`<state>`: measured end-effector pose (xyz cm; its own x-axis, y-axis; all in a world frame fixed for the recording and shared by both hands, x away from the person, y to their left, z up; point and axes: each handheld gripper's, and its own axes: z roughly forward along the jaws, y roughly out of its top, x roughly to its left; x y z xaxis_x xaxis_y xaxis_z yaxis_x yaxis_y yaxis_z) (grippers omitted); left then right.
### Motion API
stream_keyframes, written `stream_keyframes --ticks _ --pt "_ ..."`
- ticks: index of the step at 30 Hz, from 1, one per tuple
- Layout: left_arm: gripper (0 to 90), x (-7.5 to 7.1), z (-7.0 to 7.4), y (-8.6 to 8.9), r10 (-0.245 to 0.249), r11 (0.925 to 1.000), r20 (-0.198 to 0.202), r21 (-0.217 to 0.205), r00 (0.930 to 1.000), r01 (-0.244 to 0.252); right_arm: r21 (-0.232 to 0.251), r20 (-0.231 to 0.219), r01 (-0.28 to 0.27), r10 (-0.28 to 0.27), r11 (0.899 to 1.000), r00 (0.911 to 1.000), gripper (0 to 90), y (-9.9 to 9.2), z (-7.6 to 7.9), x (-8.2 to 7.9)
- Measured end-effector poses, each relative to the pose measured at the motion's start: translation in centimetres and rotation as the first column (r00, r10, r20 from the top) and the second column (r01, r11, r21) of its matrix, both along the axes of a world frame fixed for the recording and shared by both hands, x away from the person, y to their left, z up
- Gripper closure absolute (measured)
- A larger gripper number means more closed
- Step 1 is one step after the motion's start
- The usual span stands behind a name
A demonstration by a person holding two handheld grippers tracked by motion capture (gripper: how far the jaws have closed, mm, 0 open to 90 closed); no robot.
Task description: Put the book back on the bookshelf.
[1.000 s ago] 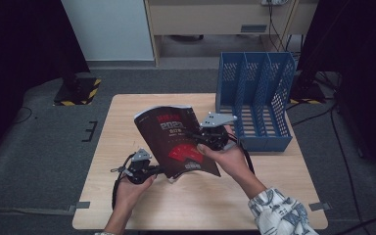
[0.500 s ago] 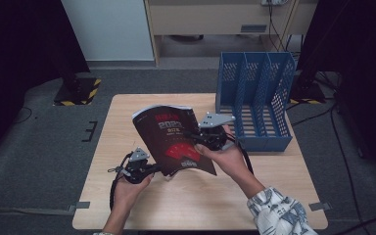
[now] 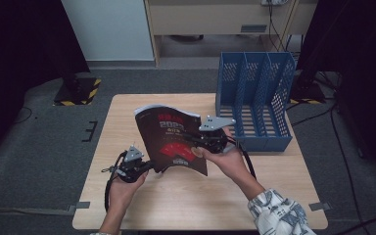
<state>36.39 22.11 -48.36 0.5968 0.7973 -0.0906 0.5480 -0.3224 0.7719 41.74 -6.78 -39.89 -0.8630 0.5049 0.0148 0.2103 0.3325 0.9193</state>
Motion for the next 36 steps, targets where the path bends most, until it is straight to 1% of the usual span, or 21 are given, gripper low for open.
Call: stream_keyframes --ticks 5,6,7,13,16,27,31,36 --pt "88.1 0.0 0.1 -0.1 -0.005 1.0000 0.007 0.006 1.0000 0.005 0.011 -0.004 -0.001 0.001 1.000 1.0000 83.8 -0.5 -0.3 0.0" --pt "88.1 -0.1 0.1 -0.2 -0.008 1.0000 0.011 0.004 0.9999 0.008 0.035 0.000 -0.002 0.002 0.999 1.0000 82.6 -0.9 0.0 -0.1" --pt "88.1 -0.1 0.1 -0.2 -0.009 0.9999 0.012 0.005 0.9999 0.009 0.046 0.004 -0.005 0.005 0.999 1.0000 82.2 -1.1 0.3 -0.2" --pt "88.1 -0.1 0.2 -0.4 -0.020 0.9998 0.011 0.004 0.9997 0.020 0.064 0.034 -0.019 0.017 0.998 0.9993 80.3 -1.7 1.9 -0.4" --pt "88.1 -0.1 0.1 -0.4 -0.021 0.9998 0.009 0.007 0.9997 0.021 0.067 0.044 -0.031 0.028 0.997 0.9987 79.7 -1.8 2.4 -0.4" --pt "88.0 -0.1 0.1 -0.4 -0.020 0.9998 0.007 0.007 0.9998 0.020 0.080 0.060 -0.060 0.055 0.995 0.9966 79.4 -1.7 3.4 -0.3" --pt "88.0 -0.1 0.1 -0.4 -0.020 0.9998 0.007 0.007 0.9998 0.020 0.072 0.062 -0.065 0.061 0.995 0.9962 82.1 -1.6 3.7 -0.3" --pt "88.0 -0.2 0.1 -0.4 -0.026 0.9996 0.009 0.006 0.9996 0.026 0.061 0.059 -0.059 0.056 0.996 0.9967 84.5 -1.4 3.6 -0.2"
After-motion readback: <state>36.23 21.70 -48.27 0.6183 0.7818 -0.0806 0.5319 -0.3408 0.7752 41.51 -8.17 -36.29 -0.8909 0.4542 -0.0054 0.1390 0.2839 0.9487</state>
